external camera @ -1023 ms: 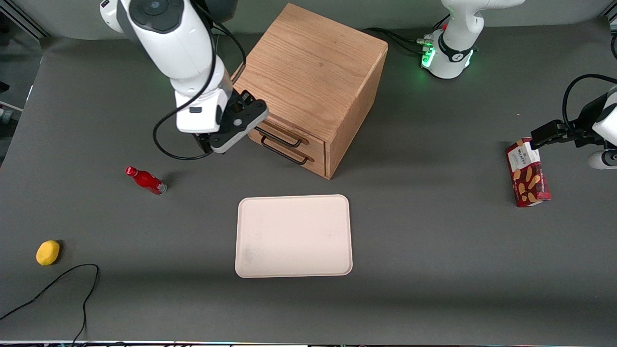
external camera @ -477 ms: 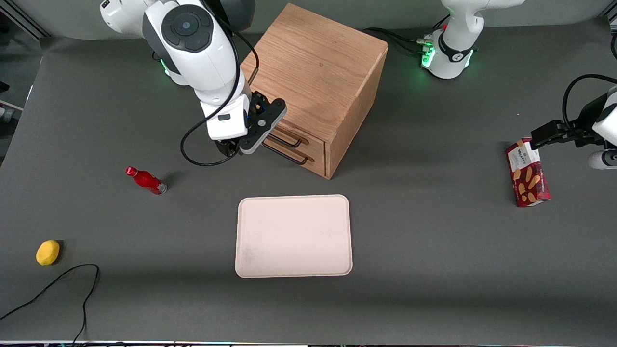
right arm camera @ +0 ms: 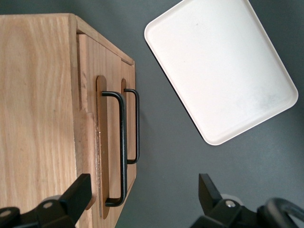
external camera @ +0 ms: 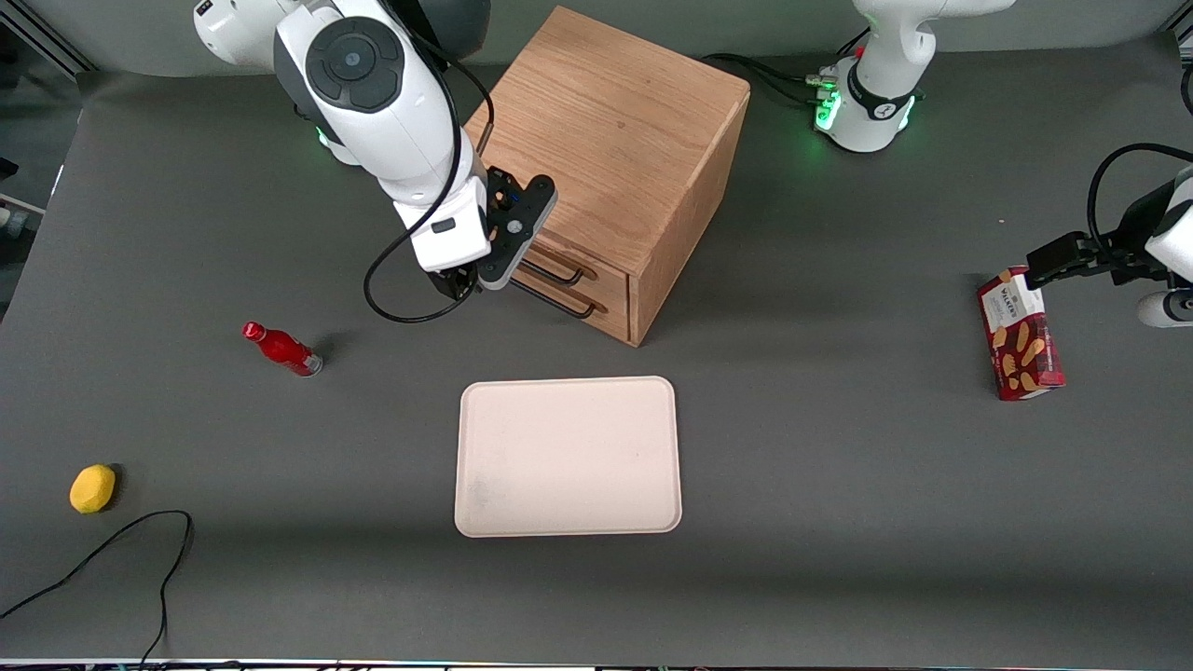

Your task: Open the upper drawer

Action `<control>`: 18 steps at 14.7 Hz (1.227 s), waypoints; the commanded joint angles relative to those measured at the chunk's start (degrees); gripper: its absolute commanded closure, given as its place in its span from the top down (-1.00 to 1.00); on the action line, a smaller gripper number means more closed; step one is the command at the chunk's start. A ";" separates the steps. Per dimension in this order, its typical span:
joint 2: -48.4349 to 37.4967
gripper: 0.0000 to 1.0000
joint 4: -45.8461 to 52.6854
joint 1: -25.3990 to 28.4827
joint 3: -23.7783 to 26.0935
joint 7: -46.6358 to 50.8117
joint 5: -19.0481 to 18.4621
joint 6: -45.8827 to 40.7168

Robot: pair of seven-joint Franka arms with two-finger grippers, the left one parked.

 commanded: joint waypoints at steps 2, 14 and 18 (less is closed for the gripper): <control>0.43 1.00 -0.77 0.12 -0.65 -2.49 1.45 -0.74; -0.27 1.00 -10.71 1.35 -1.09 -1.17 2.68 9.89; -0.36 1.00 -12.30 1.61 -1.00 -1.17 2.68 12.09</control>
